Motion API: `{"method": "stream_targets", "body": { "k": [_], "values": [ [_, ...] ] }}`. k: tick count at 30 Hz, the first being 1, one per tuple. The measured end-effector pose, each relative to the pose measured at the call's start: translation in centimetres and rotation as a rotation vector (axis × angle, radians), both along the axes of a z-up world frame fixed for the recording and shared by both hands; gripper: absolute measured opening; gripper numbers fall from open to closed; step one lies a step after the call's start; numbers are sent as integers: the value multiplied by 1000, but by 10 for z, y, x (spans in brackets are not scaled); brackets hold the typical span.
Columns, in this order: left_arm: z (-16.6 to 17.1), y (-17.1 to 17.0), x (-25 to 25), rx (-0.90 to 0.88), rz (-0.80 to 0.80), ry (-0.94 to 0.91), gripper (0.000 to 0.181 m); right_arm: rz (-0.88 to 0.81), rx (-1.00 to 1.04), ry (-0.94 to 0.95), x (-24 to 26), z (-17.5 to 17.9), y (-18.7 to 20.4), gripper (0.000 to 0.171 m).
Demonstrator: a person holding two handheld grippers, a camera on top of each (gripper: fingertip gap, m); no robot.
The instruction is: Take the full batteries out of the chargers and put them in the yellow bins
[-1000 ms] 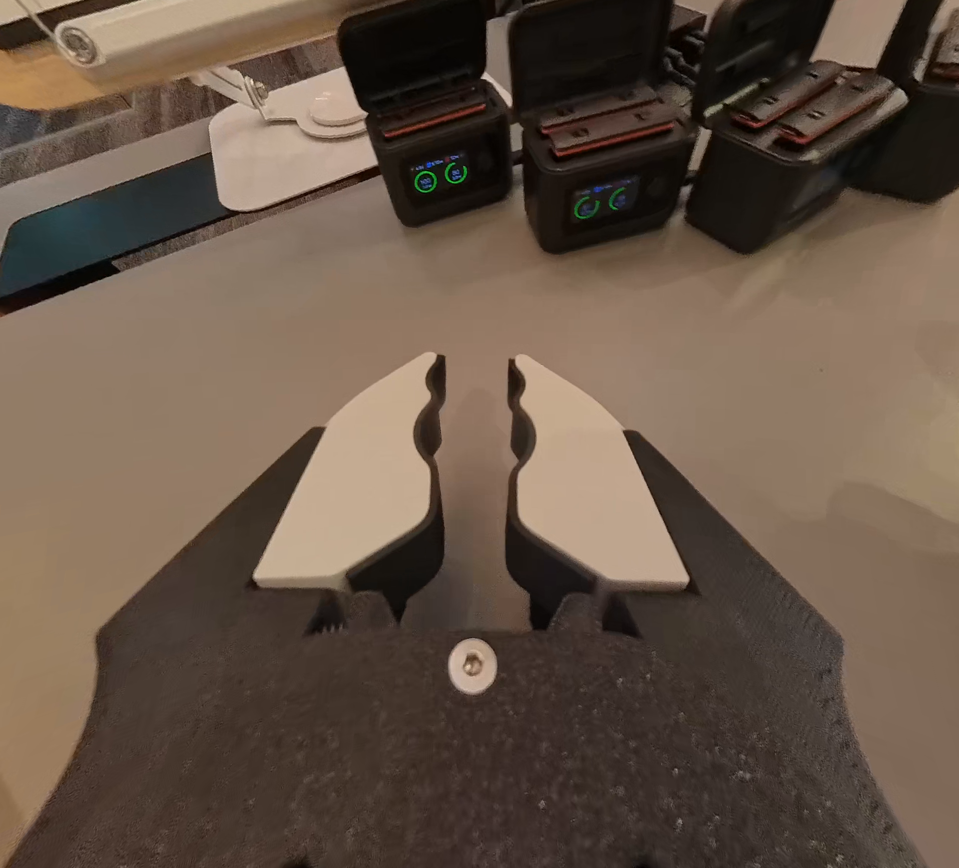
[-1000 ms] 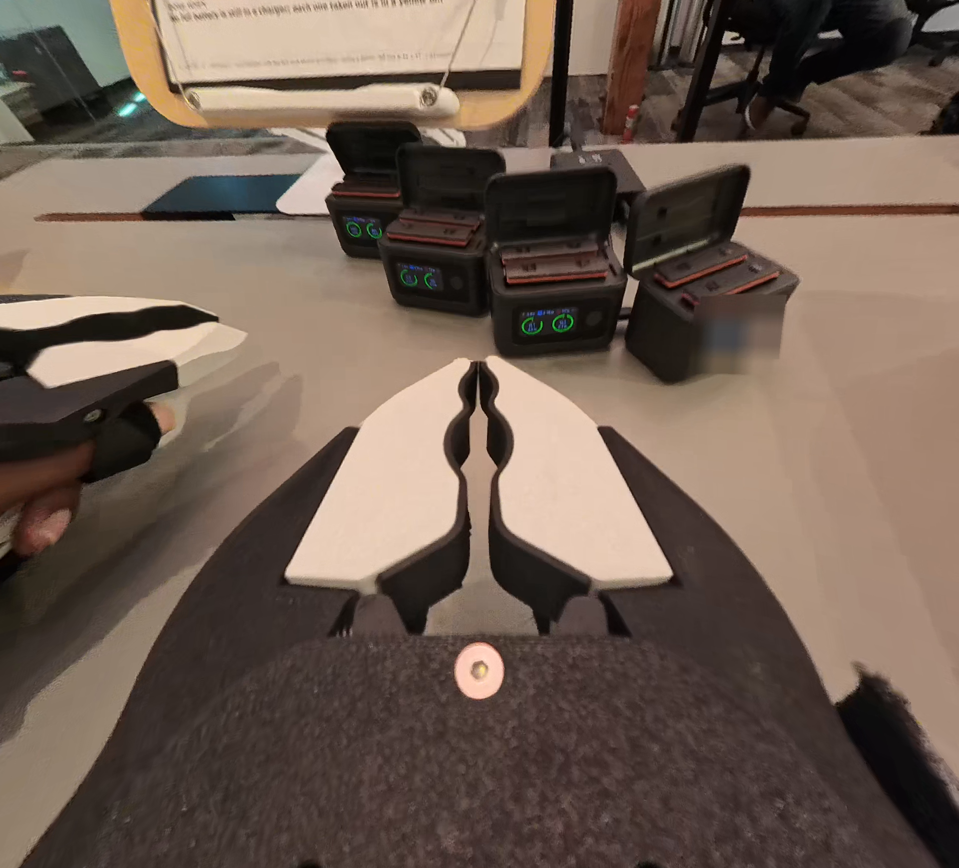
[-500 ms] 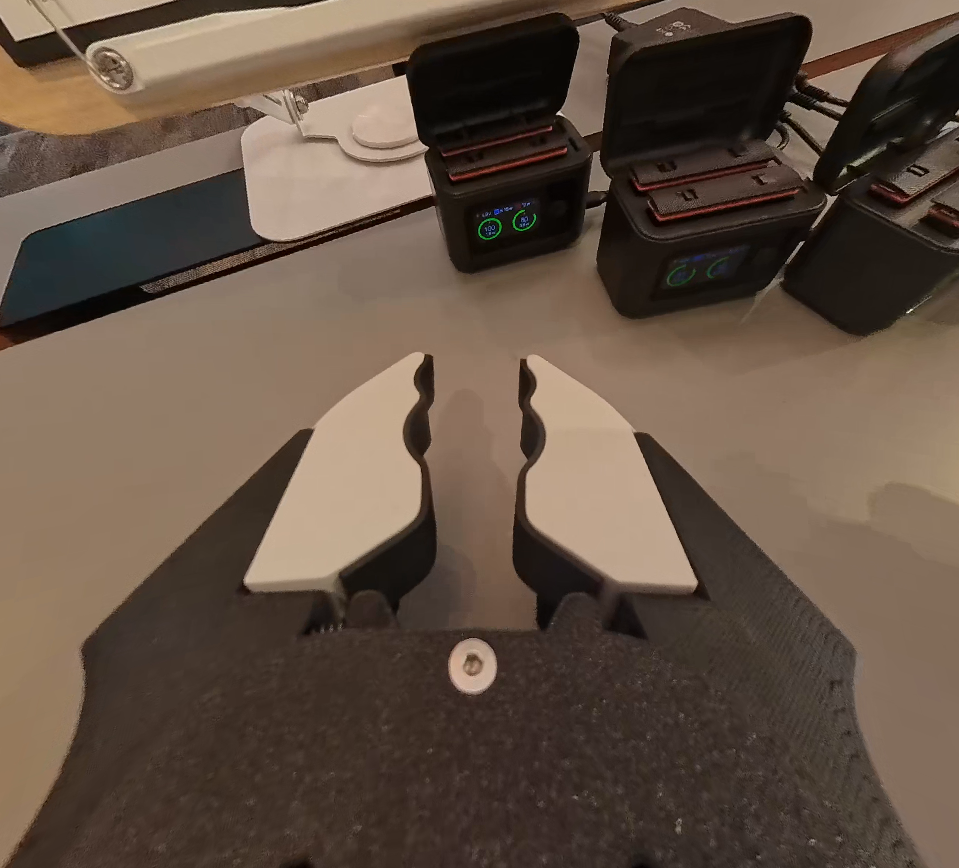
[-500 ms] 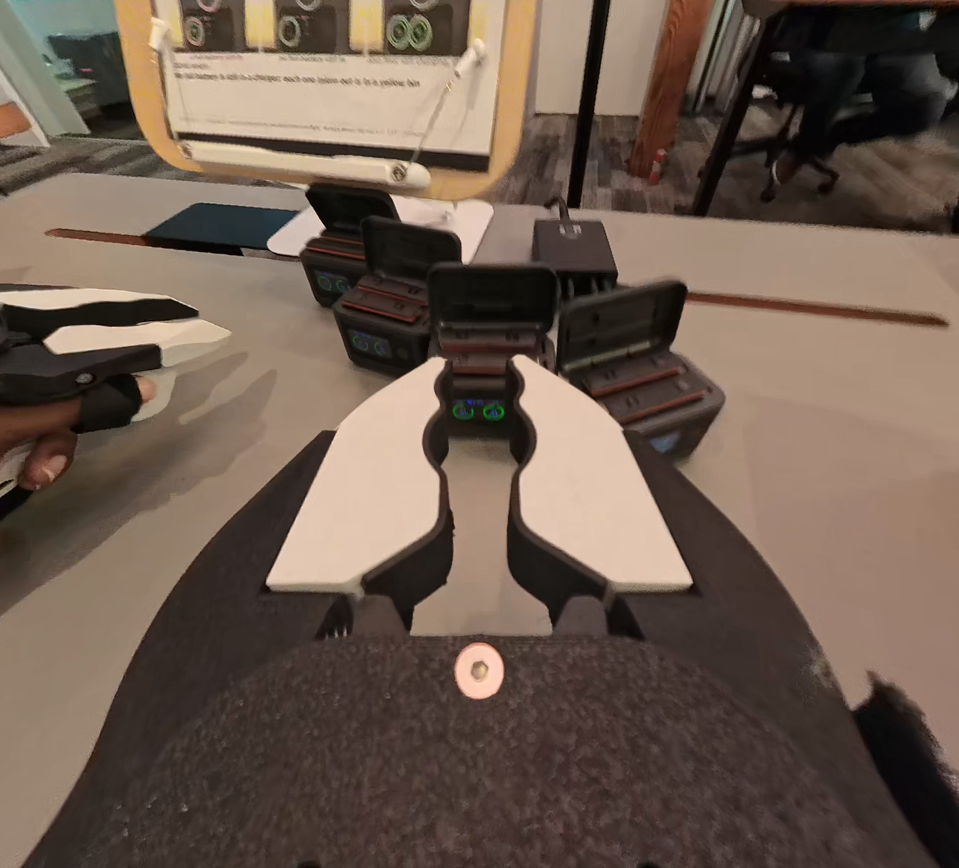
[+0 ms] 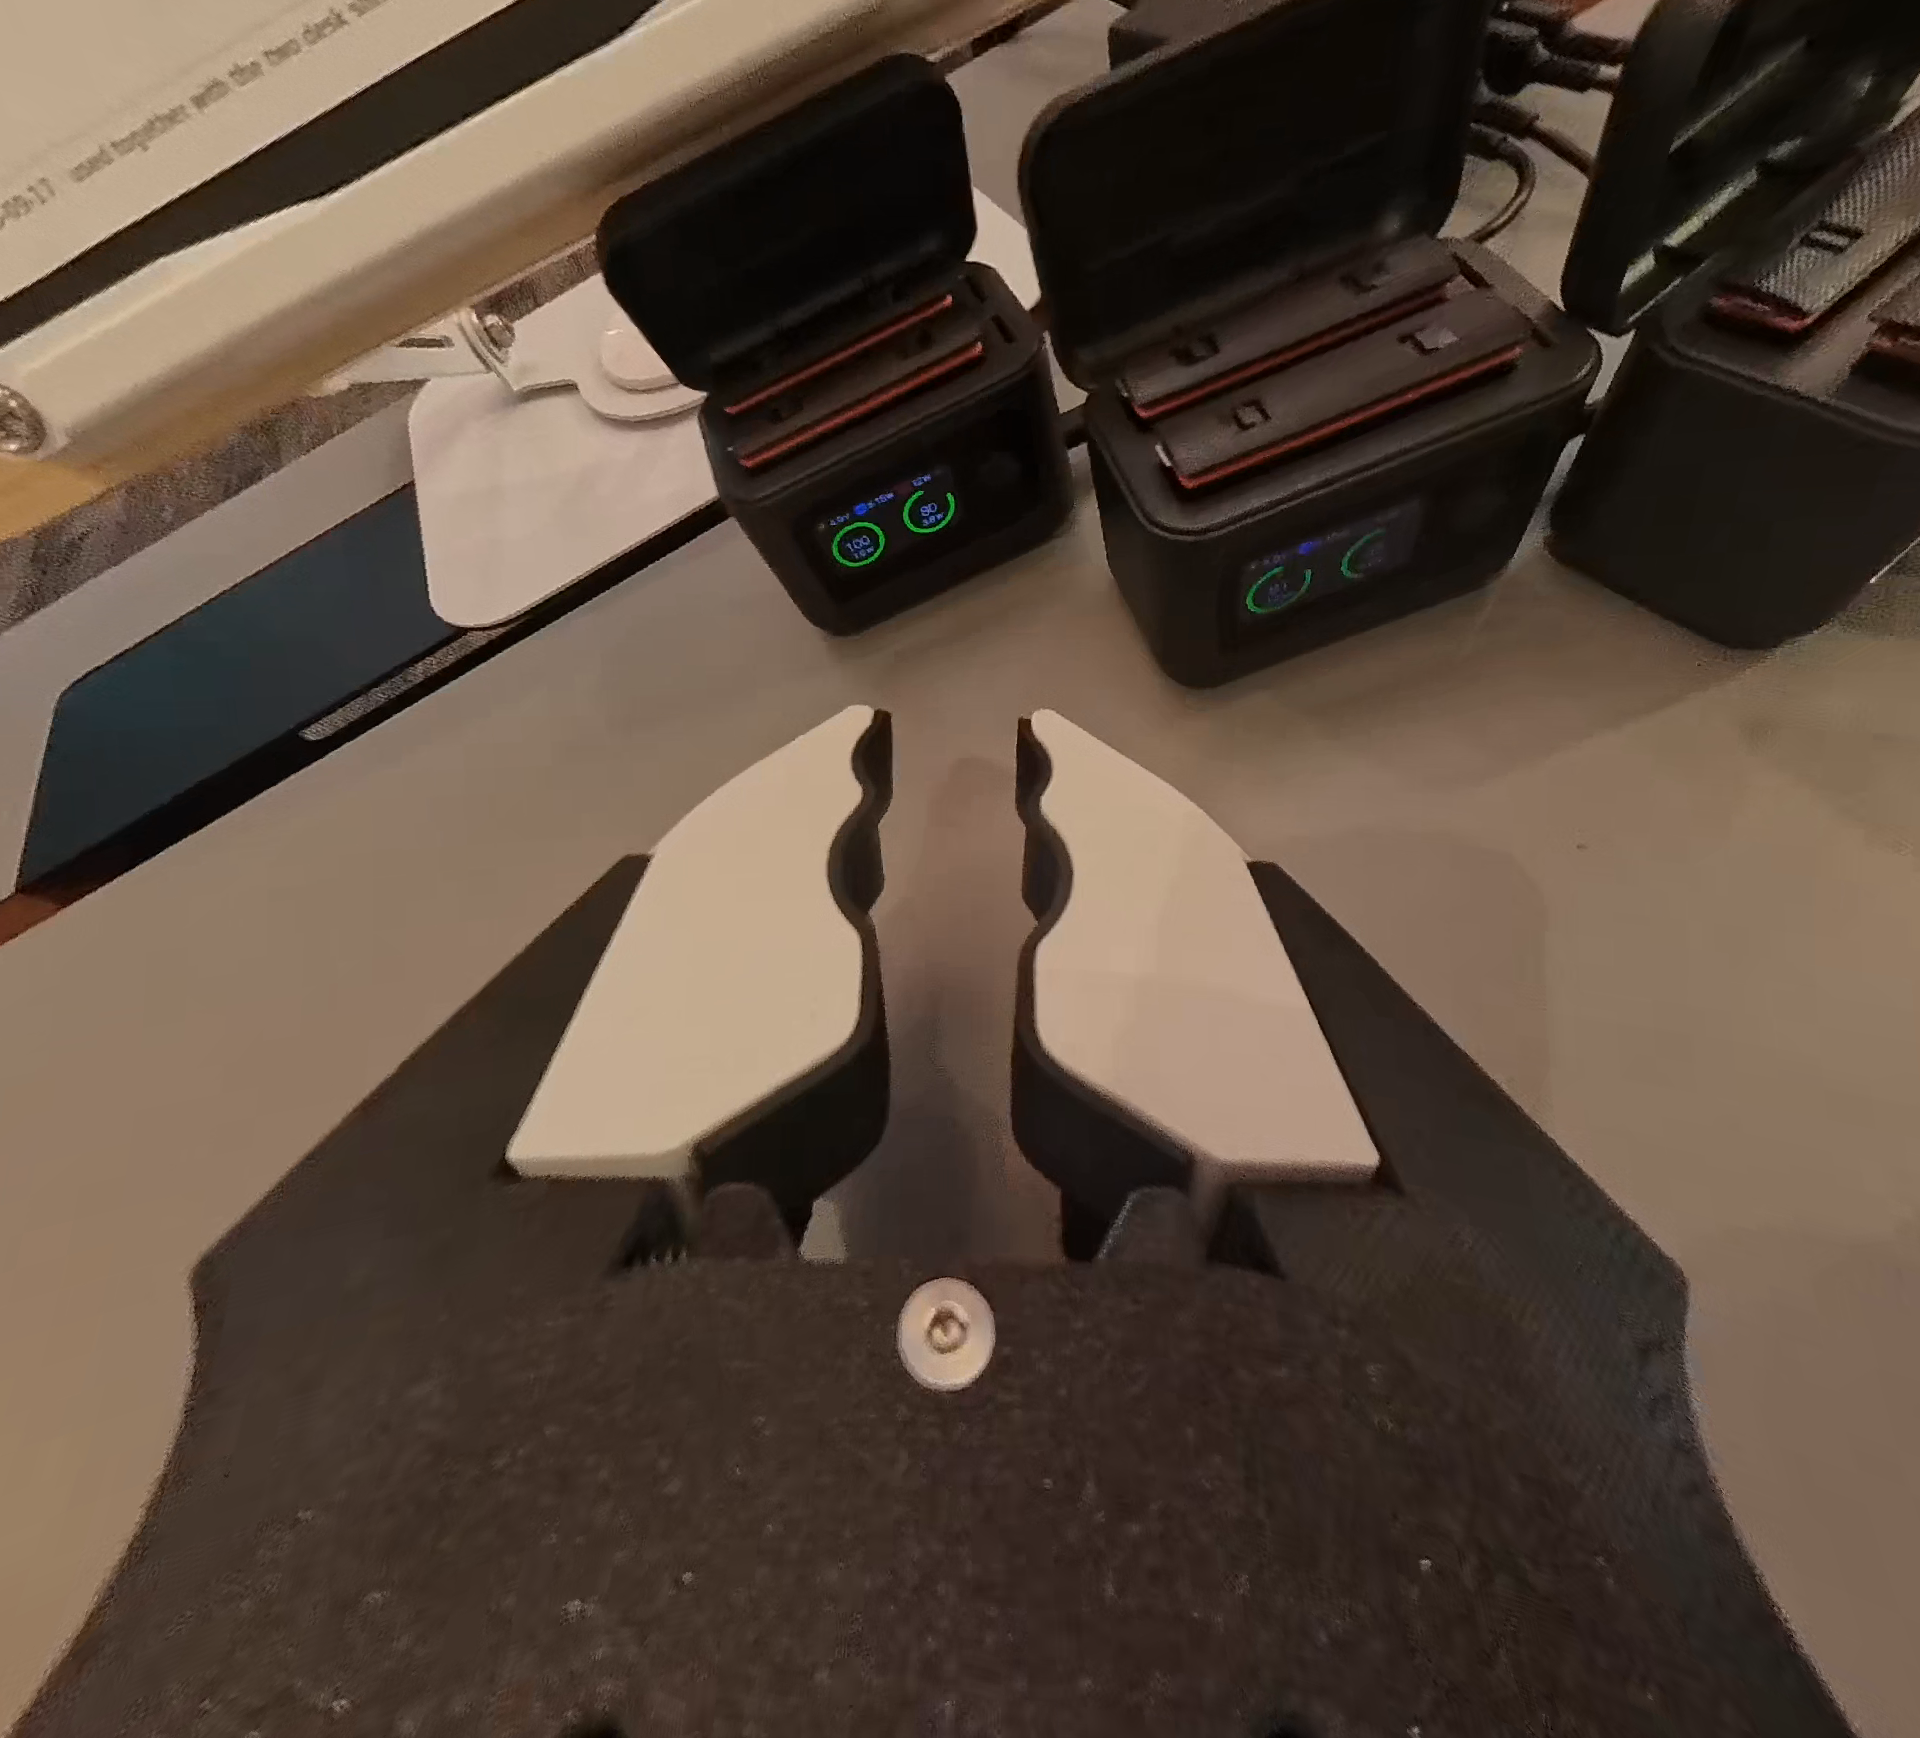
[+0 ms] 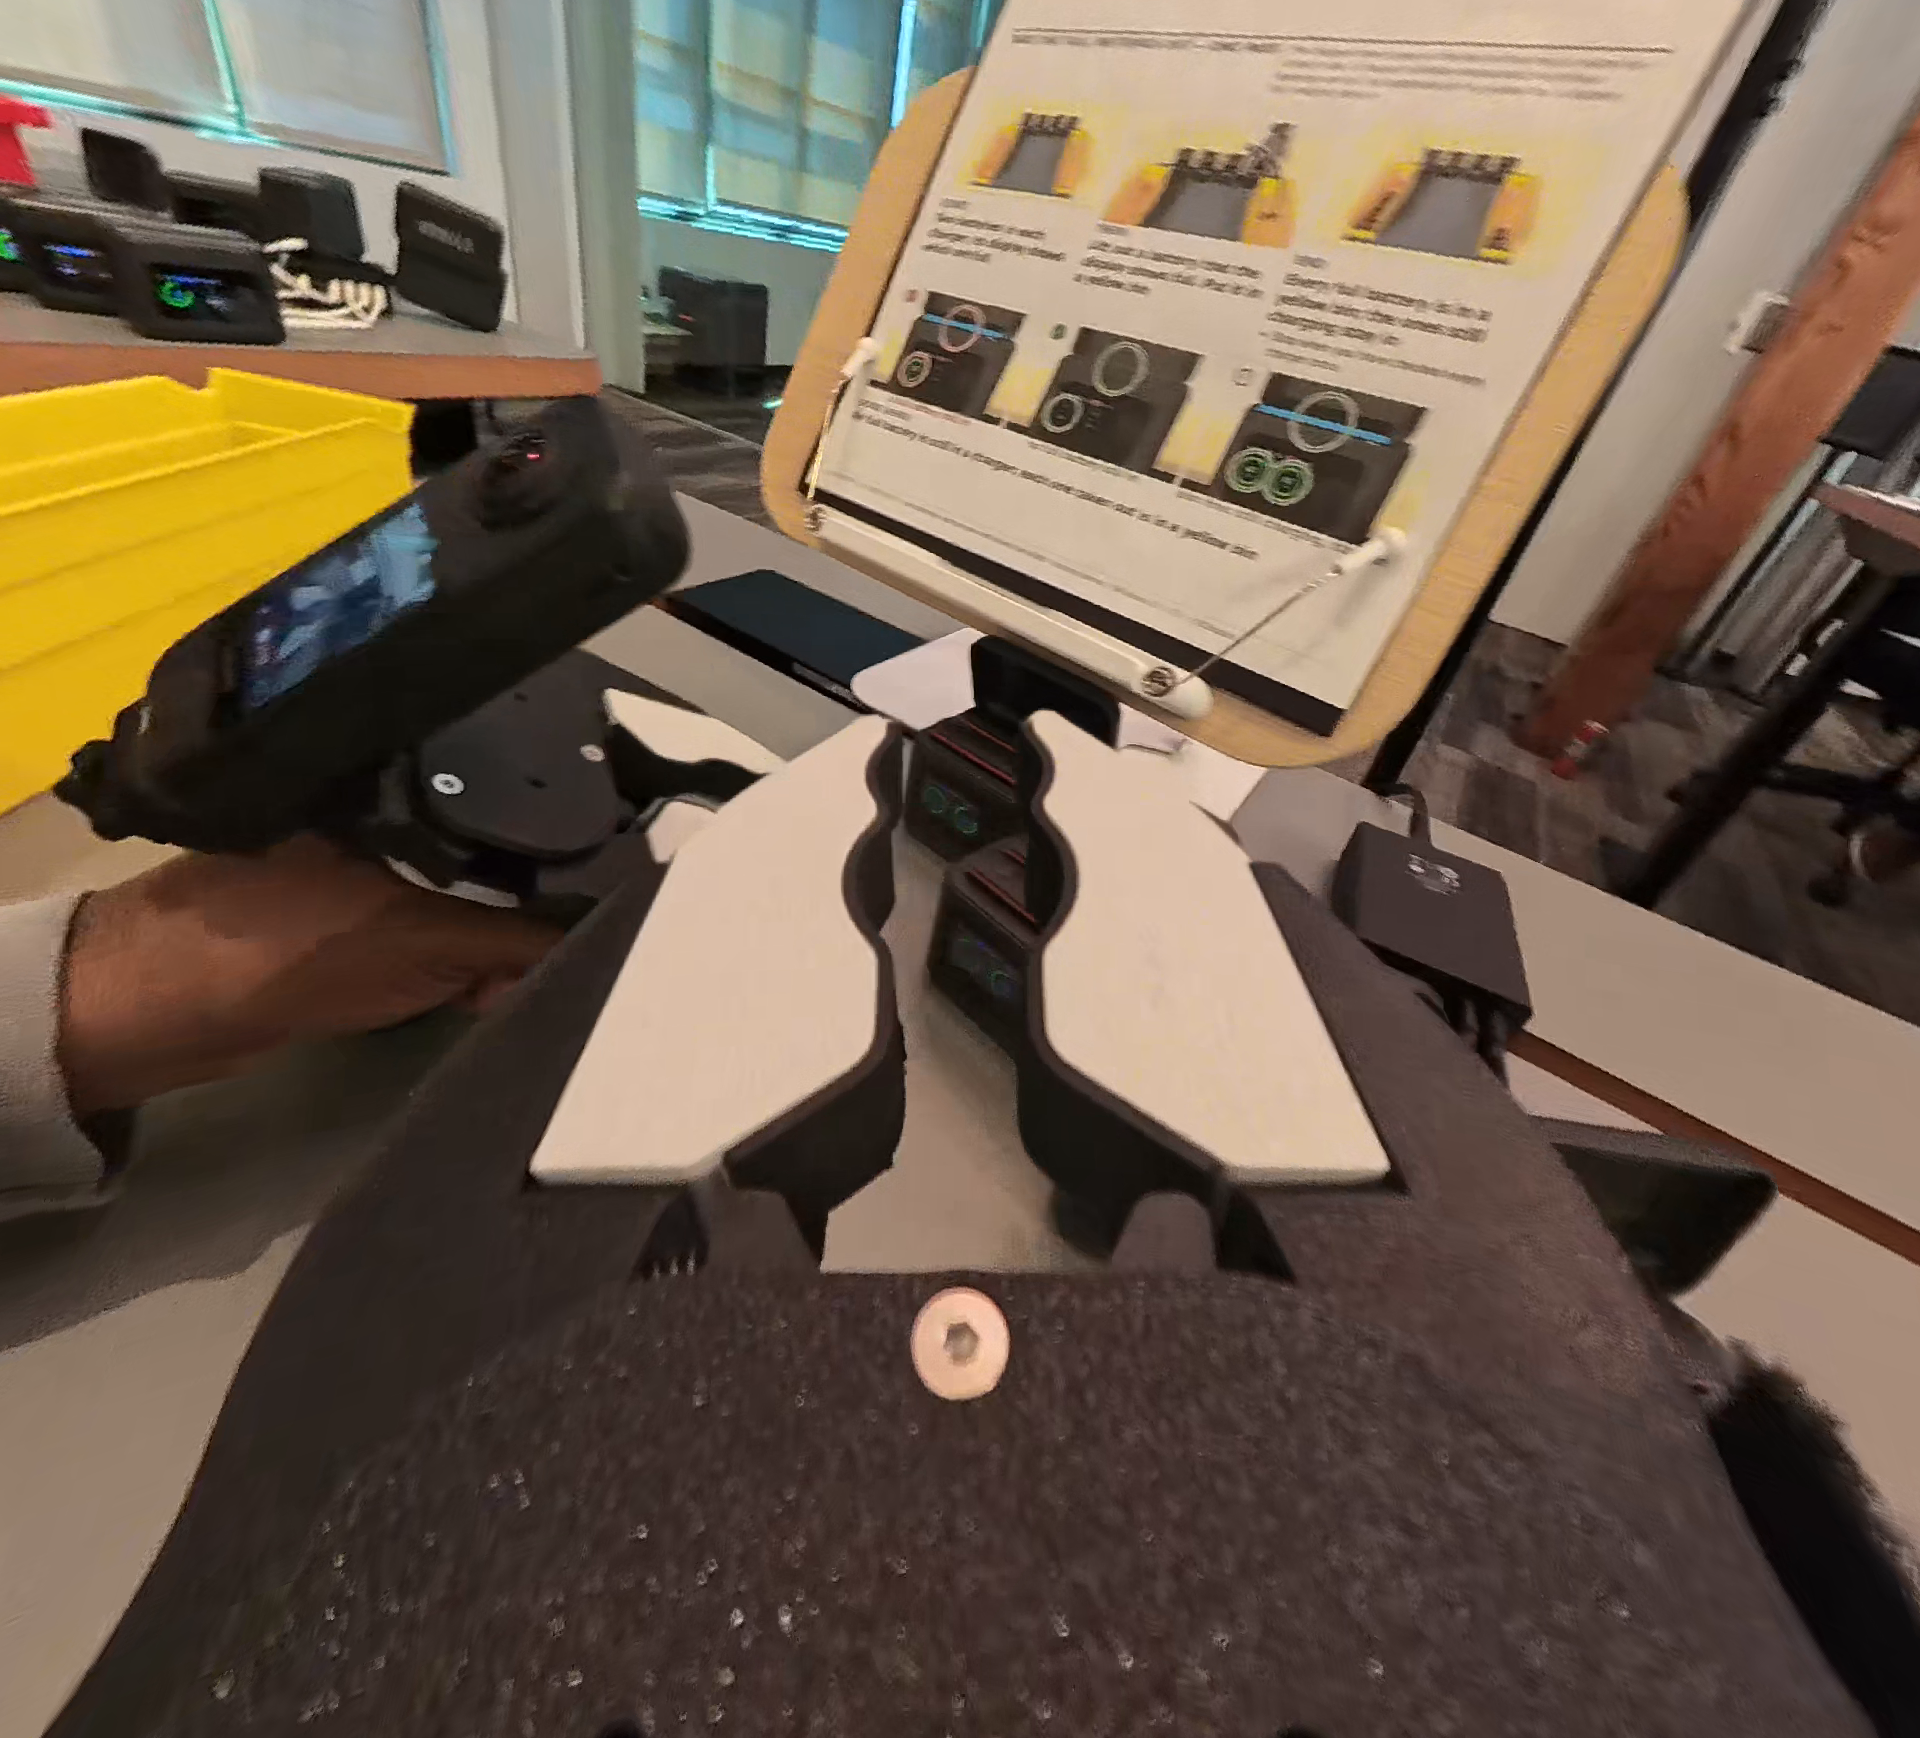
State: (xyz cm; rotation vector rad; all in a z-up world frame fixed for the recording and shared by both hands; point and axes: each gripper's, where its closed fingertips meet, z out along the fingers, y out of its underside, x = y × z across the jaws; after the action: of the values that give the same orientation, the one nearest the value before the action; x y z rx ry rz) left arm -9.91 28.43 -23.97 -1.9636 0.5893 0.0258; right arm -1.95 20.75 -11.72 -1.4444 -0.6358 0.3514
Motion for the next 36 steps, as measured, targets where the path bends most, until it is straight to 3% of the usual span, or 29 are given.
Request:
{"method": "stream_targets", "body": {
  "k": [5, 11, 15, 19, 24, 28, 36],
  "values": [
    [-3, 9, 0, 4, -10, 35, 25, 20, -27, -3, -3, -12, 0, 20],
    [-8, 45, -12, -68, -8, -30, 49, -4, -97, -13, 7, -30, 8, 20],
    [-22, 63, 0, -202, -139, -80, 78, -16, -126, -12, 15, -36, 10, 20],
    [-26, 81, 4, -258, -267, -93, 90, -17, -151, -2, 20, -39, 11, 20],
    [-27, 90, 17, -300, -485, -87, 91, -1, -187, 25, 23, -43, 14, 20],
    [-23, 89, 25, -292, -601, -95, 80, 11, -202, 26, 23, -46, 15, 19],
    [-19, 63, 20, -274, -644, -107, 65, 32, -223, 25, 21, -49, 13, 19]
  ]
}}
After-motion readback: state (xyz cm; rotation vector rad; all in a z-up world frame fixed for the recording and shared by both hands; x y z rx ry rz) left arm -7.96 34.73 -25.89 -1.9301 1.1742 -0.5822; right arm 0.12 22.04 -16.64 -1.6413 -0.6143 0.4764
